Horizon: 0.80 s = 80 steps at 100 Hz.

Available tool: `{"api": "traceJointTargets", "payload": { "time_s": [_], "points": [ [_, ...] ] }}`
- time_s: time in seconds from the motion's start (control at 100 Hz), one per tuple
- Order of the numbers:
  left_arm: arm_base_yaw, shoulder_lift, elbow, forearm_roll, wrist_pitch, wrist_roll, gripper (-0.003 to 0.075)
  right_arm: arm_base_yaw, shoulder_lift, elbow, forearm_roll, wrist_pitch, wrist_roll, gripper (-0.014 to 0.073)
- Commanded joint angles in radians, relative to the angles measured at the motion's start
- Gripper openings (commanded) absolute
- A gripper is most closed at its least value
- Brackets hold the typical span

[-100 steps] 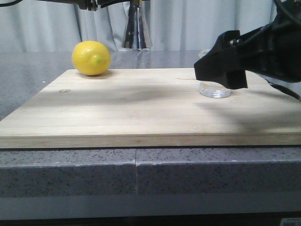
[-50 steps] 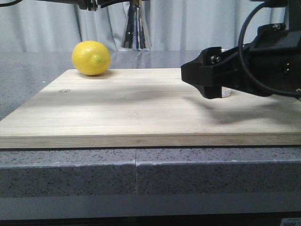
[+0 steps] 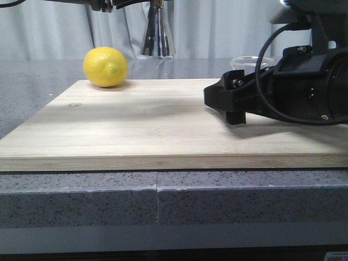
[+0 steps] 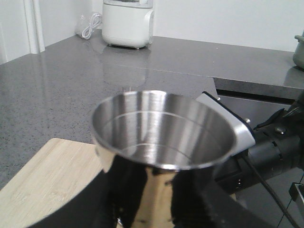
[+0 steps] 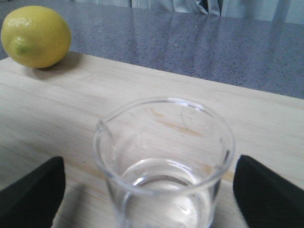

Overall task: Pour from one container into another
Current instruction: 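Reach the right gripper to the glass beaker and grasp it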

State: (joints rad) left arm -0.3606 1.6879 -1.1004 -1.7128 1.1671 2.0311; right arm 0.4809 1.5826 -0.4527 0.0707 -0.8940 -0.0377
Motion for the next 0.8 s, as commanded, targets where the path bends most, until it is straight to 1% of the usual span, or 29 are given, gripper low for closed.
{"api": "traceJointTargets", "payload": {
  "time_s": [0.0, 0.05, 0.07, 0.17, 0.21, 0.27, 0.56, 0.79],
  "points": [
    [0.005, -0.051, -0.025, -0.082, 0.076, -0.003, 0.0237, -0.001, -0.029, -0.024, 0.008, -0.082, 0.003, 0.0605],
    [0.005, -0.051, -0.025, -0.082, 0.076, -0.003, 0.0237, -0.001, -0.029, -0.024, 0.008, -0.082, 0.003, 0.0559],
    [0.005, -0.051, -0.025, -0.082, 0.076, -0.003, 0.0237, -0.001, -0.029, -0.024, 0.008, -0.082, 0.003, 0.0523],
    [0.005, -0.051, -0.025, -0.082, 0.076, -0.003, 0.0237, -0.001, -0.029, -0.024, 0.008, -0.082, 0.003, 0.0402],
    [0.005, -0.051, -0.025, -0.082, 0.076, -0.003, 0.0237, -0.001, -0.029, -0.024, 0.008, -0.082, 0.003, 0.0365],
    [0.005, -0.051, -0.025, -0.082, 0.076, -0.003, 0.0237, -0.001, -0.029, -0.024, 0.008, -0.082, 0.003, 0.0332],
    [0.005, -0.051, -0.025, -0.082, 0.076, -0.003, 0.0237, -0.004, -0.068, -0.024, 0.008, -0.075, 0.003, 0.0324],
    [0.005, -0.051, -0.025, -0.082, 0.076, -0.003, 0.0237, -0.048, -0.176, -0.024, 0.008, 0.000, 0.003, 0.0324]
  ]
}}
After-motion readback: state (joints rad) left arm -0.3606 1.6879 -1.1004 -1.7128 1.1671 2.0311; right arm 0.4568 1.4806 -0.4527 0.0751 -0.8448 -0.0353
